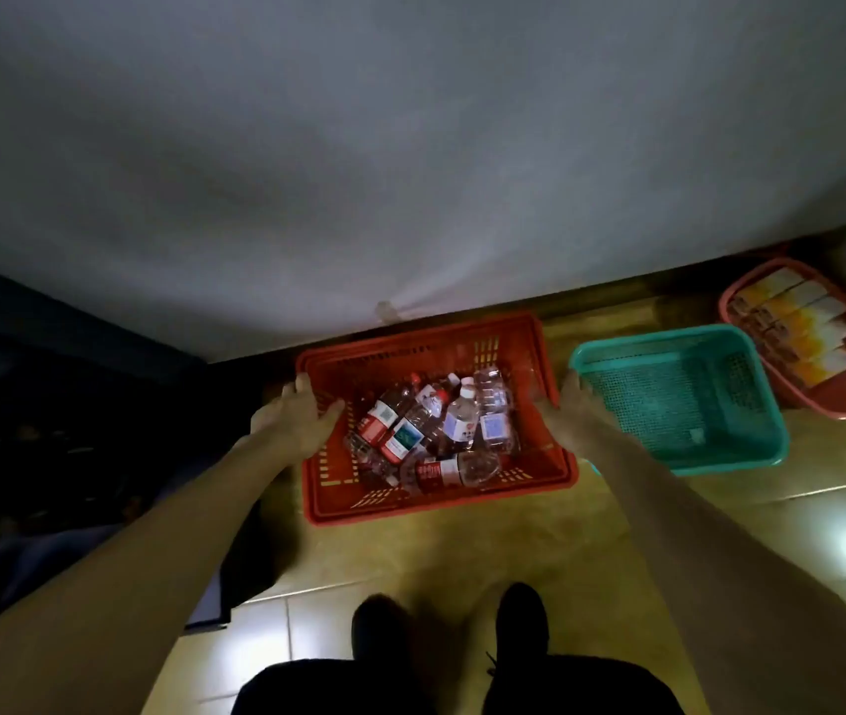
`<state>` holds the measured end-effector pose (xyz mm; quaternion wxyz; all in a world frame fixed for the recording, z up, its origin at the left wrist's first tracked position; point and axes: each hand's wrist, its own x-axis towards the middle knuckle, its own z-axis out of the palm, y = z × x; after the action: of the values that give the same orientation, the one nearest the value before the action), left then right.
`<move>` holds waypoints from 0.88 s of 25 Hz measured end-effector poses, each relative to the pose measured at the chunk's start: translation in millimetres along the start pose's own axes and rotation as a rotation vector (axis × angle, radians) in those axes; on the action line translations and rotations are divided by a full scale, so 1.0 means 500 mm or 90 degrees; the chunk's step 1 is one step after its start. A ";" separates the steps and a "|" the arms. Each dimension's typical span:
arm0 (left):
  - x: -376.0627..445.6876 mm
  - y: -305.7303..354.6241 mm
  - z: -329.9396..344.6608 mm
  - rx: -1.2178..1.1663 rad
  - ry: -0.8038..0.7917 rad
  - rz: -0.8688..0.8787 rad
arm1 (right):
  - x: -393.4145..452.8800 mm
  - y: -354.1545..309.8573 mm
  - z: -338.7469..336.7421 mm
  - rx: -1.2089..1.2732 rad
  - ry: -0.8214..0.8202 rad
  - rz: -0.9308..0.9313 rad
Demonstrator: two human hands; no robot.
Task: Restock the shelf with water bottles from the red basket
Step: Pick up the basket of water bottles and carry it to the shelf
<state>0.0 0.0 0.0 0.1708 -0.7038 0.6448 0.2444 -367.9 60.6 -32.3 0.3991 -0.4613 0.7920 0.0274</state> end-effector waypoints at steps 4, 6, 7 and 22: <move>0.096 -0.055 0.088 0.008 -0.038 -0.067 | 0.094 0.031 0.075 0.045 -0.002 0.036; 0.131 -0.074 0.129 0.003 -0.055 -0.087 | 0.127 0.045 0.110 0.054 0.000 0.053; 0.148 -0.084 0.149 -0.004 -0.054 -0.095 | 0.143 0.054 0.125 0.070 0.002 0.056; 0.231 -0.141 0.265 -0.312 -0.108 -0.240 | 0.237 0.072 0.200 0.205 0.146 0.119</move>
<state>59.1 -13.9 -179.3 0.0918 -0.8083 0.4082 0.4143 -364.7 38.1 -189.8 0.3708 -0.3163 0.8656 -0.1150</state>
